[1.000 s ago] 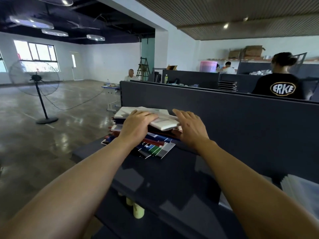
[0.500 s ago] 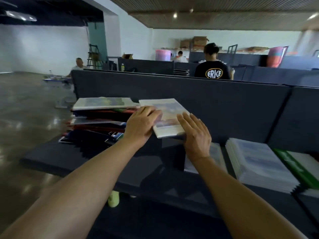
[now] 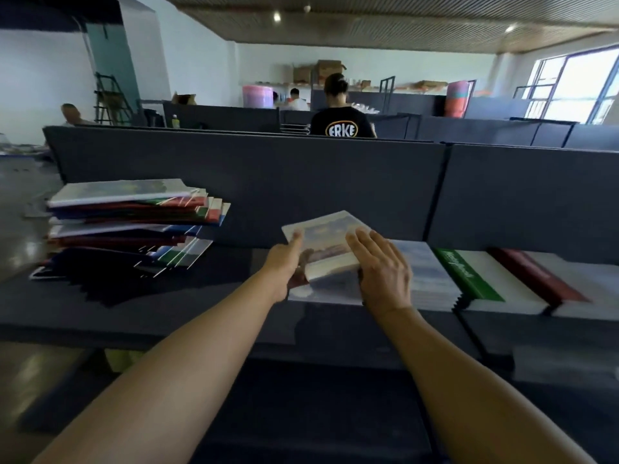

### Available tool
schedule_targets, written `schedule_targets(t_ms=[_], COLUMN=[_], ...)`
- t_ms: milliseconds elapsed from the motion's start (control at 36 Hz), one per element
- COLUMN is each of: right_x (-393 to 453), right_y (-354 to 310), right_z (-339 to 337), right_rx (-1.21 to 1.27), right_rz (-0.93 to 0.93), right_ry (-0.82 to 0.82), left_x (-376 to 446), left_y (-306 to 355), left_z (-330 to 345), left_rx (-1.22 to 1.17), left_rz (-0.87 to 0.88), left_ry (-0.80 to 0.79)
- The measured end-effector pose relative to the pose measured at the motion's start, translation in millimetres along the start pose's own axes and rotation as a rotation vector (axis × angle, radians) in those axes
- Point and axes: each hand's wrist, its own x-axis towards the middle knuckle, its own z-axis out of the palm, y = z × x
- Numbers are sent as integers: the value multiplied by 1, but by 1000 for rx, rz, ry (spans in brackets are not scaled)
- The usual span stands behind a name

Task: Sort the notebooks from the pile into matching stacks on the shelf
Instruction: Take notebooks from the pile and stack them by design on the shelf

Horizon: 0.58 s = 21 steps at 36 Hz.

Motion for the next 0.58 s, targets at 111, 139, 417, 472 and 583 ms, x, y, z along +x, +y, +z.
schedule_targets(t_ms=[111, 139, 417, 472, 583], right_x=[-20, -24, -49, -56, -65], right_y=[20, 26, 81, 93, 113], right_z=[-13, -16, -47, -53, -67], right_rx=[-61, -80, -222, -264, -345], right_rz=[-5, -9, 20, 50, 131], right_ry=[-59, -70, 58, 40, -92], left_x=[-17, -20, -27, -27, -23], left_y=[-6, -8, -5, -5, -8], left_z=[26, 32, 96, 111, 137], left_rx=[78, 103, 188, 198, 192], left_rz=[73, 99, 221, 228, 238], left_ry=[-27, -20, -138, -174, -239])
